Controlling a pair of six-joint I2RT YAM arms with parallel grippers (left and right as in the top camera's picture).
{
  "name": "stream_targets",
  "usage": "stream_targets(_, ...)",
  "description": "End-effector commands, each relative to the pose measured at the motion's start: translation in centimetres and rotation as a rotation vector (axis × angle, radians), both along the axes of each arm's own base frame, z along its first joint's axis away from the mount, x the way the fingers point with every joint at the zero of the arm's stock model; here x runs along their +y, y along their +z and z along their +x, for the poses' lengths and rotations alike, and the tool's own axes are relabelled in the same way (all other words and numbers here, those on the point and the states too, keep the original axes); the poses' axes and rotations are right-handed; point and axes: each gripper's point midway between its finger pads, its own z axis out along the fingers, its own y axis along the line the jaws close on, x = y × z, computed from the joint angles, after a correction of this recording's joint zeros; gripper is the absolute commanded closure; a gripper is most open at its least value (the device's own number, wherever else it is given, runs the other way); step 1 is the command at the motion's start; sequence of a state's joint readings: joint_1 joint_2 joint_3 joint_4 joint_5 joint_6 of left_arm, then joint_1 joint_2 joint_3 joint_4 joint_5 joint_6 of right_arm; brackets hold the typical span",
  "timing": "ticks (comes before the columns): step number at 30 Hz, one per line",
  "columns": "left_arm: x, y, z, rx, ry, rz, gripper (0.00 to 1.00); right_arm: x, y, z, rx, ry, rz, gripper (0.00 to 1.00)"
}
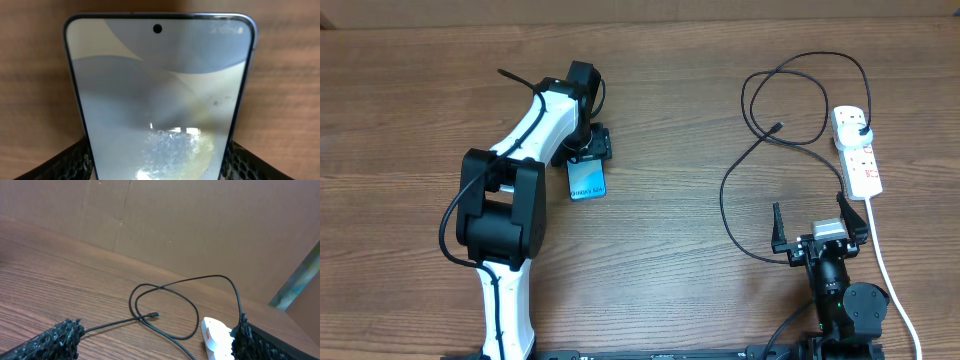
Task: Plug charger to phone and switch on socket
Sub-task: 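Lift the phone with the left gripper and tilt it upright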
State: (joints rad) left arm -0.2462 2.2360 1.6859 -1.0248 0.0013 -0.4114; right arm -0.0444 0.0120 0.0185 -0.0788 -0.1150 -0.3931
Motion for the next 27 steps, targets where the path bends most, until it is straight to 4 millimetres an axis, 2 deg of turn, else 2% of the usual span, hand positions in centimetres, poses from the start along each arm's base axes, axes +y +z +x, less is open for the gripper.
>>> stream_targets(1, -0.8, -3.5, -3.4, 0.205, 0.034, -0.089, 0.39, -0.2, -0.2, 0.0, -0.003, -0.011, 0.000, 0.00)
stream_targets(5, -1.3, -1.0, -2.8, 0.223, 0.019, -0.130, 0.42, -0.2, -0.2, 0.0, -0.003, -0.011, 0.000, 0.00)
stream_targets(8, -1.5, 0.1, -2.7, 0.231, 0.020, -0.137, 0.44, -0.2, -0.2, 0.0, -0.003, -0.010, 0.000, 0.00)
stream_targets(18, -1.2, 0.8, -2.5, 0.233, 0.026, -0.130, 0.45, -0.2, -0.2, 0.0, -0.003, -0.011, 0.000, 0.00)
stream_targets(27, -0.8, 3.0, -3.7, 0.300, 0.030, -0.122, 0.46, -0.2, -0.2, 0.0, -0.003, -0.010, 0.000, 0.00)
